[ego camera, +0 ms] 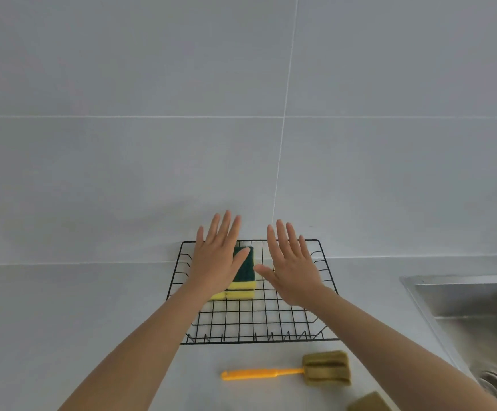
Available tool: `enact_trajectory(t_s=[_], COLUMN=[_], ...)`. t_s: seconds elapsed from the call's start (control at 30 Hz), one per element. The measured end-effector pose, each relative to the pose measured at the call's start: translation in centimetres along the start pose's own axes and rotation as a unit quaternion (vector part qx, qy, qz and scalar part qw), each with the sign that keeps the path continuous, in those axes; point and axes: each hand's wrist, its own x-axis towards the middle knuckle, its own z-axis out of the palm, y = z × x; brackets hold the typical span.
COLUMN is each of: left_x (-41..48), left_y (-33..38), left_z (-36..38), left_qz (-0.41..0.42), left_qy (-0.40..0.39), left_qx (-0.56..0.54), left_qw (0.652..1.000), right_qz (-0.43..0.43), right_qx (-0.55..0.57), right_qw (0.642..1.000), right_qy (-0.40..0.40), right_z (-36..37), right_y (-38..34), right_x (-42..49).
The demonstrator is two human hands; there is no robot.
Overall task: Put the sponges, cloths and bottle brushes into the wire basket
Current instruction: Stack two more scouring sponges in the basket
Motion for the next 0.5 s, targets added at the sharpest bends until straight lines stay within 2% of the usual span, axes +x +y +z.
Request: enact_trajectory(t_s=[0.1,0.3,0.43,0.5], left_x=[-1.4,-4.9,-7.1,-8.3], left_y=[2.7,8.3,11.5,13.0], left_z=[-0.6,-0.8,1.5,3.2], left_qz=[0.041,0.084,0.137,0.163], left_qy=[0.006,-0.025,-0.065,-0.097], left_qx=[0.004,0.008,0.004,0.002], left_qw=[0.999,0.996,0.989,0.982], right_qz=[0.044,0.099,0.152,0.147], right_qx=[-0.076,-0.117,-0.133,-0.115], right_qw=[0.994,0.986,0.978,0.982], right_qy=[0.065,0.066,0.049,-0.007], right_z=[-1.3,-2.1,-0.9,-0.2], right_y=[0.7,3.4,5.5,6.6], right_x=[-2.7,-9.5,-14.8,-17.4])
